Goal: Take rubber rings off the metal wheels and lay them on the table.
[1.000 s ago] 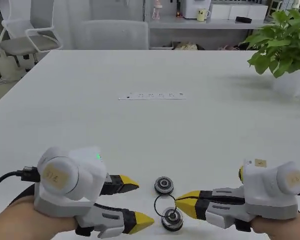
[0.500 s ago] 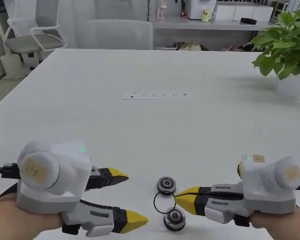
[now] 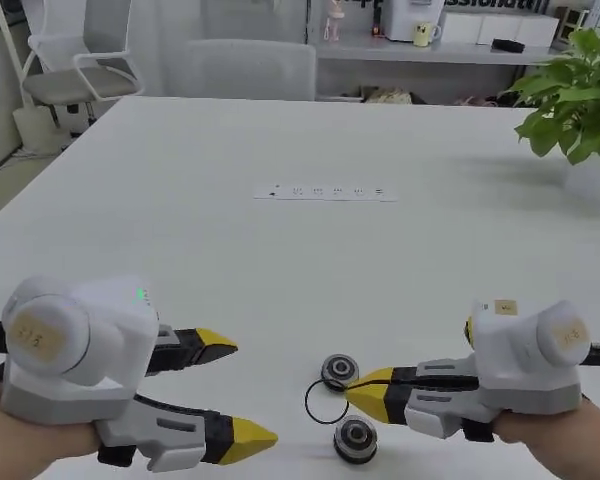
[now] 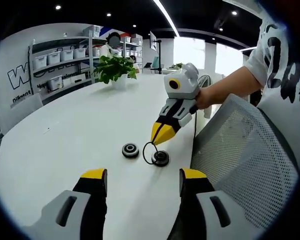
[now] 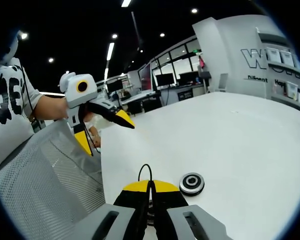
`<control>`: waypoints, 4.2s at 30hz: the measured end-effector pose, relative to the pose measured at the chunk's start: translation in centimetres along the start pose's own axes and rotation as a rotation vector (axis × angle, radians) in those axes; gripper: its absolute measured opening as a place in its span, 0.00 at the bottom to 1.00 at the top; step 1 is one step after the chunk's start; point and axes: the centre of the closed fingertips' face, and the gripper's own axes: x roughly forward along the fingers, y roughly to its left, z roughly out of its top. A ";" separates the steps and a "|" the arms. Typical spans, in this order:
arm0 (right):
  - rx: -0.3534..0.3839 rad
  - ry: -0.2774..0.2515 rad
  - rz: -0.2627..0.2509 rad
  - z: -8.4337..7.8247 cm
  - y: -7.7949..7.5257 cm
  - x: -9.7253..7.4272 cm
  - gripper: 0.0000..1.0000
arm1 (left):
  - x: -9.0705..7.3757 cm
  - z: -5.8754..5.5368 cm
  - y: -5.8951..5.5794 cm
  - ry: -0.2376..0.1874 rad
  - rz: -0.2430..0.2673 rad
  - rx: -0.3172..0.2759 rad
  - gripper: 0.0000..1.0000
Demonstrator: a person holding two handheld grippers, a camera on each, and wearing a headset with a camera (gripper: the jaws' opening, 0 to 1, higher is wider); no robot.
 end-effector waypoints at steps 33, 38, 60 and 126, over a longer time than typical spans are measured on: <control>-0.112 0.179 0.084 -1.4 0.7 4.2 0.00 | -1.4 -0.9 0.1 -0.017 0.042 -0.041 0.62; -0.127 0.203 0.080 -2.0 0.5 4.3 0.00 | -1.3 -1.0 0.1 -0.013 0.037 -0.038 0.62; -0.166 0.231 0.066 -2.5 0.3 4.4 0.06 | -1.4 -1.4 0.2 0.003 0.034 -0.034 0.62; 0.004 0.028 -0.069 -2.3 -1.4 -2.3 0.24 | 3.7 1.2 -0.7 0.041 -0.069 0.062 0.58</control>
